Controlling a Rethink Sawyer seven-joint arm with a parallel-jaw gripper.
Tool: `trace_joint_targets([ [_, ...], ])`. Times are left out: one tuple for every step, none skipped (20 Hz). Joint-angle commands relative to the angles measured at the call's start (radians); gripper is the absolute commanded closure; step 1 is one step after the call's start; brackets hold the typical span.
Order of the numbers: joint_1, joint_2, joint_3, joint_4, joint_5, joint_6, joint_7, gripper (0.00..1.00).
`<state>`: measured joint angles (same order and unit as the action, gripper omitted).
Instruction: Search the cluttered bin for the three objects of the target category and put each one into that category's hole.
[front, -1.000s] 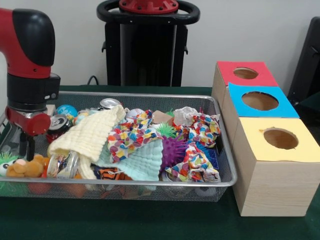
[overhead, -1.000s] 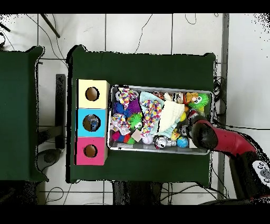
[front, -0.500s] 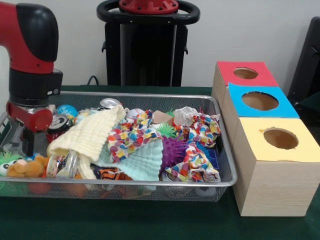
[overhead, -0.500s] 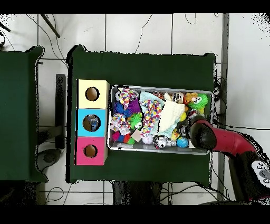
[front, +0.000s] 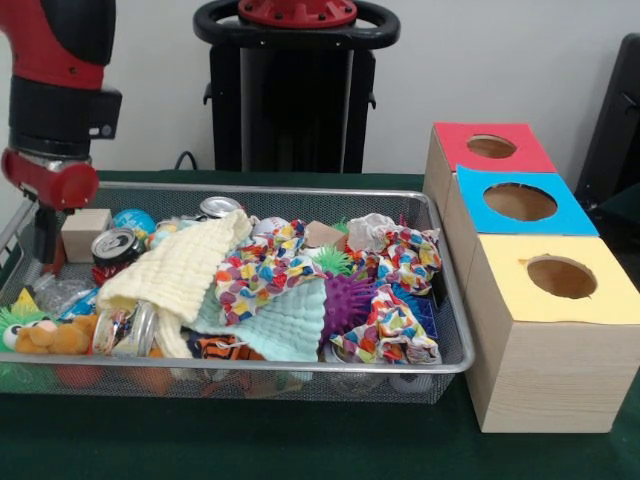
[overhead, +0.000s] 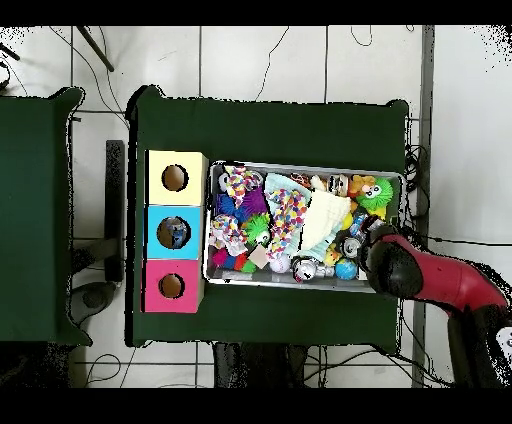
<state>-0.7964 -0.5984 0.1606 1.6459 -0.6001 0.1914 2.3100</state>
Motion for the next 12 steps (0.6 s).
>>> trace_joint_targets([
  [-0.011, -0.101, 0.065, 0.106, 0.038, 0.117, -0.046, 1.00],
  [-0.012, -0.103, 0.066, 0.108, 0.038, 0.118, -0.045, 1.00],
  [-0.010, -0.102, 0.064, 0.108, 0.037, 0.117, -0.044, 1.00],
  [-0.008, -0.104, 0.061, 0.109, 0.036, 0.116, -0.040, 1.00],
  [-0.009, -0.107, 0.061, 0.111, 0.035, 0.114, -0.040, 1.00],
  [-0.008, -0.106, 0.060, 0.111, 0.033, 0.111, -0.038, 1.00],
  [-0.009, -0.102, 0.061, 0.109, 0.031, 0.108, -0.038, 1.00],
  [-0.010, -0.098, 0.062, 0.106, 0.029, 0.106, -0.038, 1.00],
  [-0.011, -0.093, 0.063, 0.104, 0.028, 0.103, -0.037, 1.00],
  [-0.011, -0.087, 0.063, 0.100, 0.025, 0.099, -0.037, 1.00],
  [-0.009, -0.086, 0.062, 0.094, 0.018, 0.105, -0.049, 1.00],
  [-0.013, -0.083, 0.071, 0.088, 0.013, 0.122, -0.073, 0.00],
])
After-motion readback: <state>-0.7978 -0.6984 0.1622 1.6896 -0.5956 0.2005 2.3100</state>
